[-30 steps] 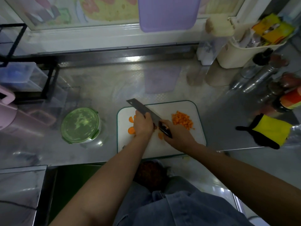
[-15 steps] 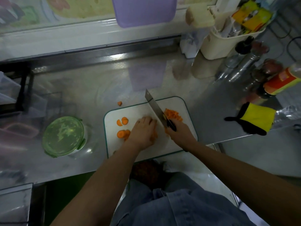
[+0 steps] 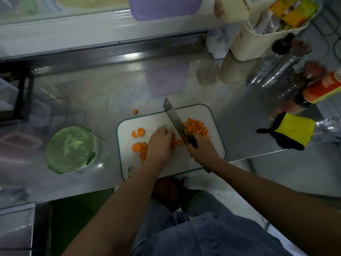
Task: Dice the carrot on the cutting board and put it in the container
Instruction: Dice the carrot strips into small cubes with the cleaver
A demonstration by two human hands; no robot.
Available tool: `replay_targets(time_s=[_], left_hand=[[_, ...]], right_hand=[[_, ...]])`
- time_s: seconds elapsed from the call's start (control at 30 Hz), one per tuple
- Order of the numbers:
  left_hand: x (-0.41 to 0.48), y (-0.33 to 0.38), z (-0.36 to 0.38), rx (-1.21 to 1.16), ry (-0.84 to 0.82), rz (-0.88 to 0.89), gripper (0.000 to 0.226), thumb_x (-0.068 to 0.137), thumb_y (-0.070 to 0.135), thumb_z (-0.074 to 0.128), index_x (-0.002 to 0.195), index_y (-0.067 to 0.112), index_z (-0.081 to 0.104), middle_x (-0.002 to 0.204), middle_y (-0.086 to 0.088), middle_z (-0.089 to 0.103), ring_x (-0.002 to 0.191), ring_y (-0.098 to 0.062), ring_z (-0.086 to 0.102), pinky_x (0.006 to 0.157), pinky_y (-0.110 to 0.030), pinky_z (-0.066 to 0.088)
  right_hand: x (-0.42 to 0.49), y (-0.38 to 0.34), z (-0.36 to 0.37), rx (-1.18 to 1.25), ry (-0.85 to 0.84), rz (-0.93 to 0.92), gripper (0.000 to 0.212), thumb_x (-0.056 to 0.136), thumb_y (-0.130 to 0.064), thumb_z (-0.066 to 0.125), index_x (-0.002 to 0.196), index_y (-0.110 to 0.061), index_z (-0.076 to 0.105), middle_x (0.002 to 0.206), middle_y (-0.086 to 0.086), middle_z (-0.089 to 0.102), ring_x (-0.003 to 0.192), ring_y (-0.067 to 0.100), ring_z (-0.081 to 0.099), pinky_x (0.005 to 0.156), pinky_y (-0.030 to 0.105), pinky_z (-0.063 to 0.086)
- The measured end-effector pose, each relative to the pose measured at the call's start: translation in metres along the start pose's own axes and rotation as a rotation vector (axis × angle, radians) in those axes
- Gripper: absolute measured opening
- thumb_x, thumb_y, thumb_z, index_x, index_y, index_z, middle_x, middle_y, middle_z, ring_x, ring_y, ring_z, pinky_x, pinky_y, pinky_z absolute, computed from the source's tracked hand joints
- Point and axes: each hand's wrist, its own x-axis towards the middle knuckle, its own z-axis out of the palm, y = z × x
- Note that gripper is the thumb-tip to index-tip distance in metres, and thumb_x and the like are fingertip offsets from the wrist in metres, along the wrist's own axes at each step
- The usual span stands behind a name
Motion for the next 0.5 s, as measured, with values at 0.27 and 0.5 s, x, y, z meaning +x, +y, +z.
replay_targets(time_s=[0.27, 0.5], left_hand=[[-0.002, 0.002, 0.0, -0.032, 0.033, -0.063, 0.032, 0.079, 0.031, 0.07, 0.103, 0.01, 0.064, 0.101, -0.012, 0.057, 0.097, -0.03, 0.051, 0.078, -0.041, 0.046], [0.0, 0.009, 0.004, -0.018, 0.06, -0.103, 0.014, 0.086, 0.026, 0.065, 0.09, 0.013, 0.064, 0.095, -0.007, 0.056, 0.094, -0.025, 0.051, 0.072, -0.037, 0.044]], right_hand=[[0.011, -0.003, -0.003, -0.257, 0.089, -0.054, 0.018, 0.094, -0.025, 0.052, 0.096, -0.007, 0.052, 0.072, 0.004, 0.051, 0.062, 0.018, 0.046, 0.055, 0.029, 0.031], [-0.005, 0.0, -0.01, -0.278, 0.071, -0.068, 0.015, 0.092, -0.023, 0.051, 0.097, -0.009, 0.049, 0.072, 0.005, 0.051, 0.061, 0.021, 0.043, 0.057, 0.03, 0.03]])
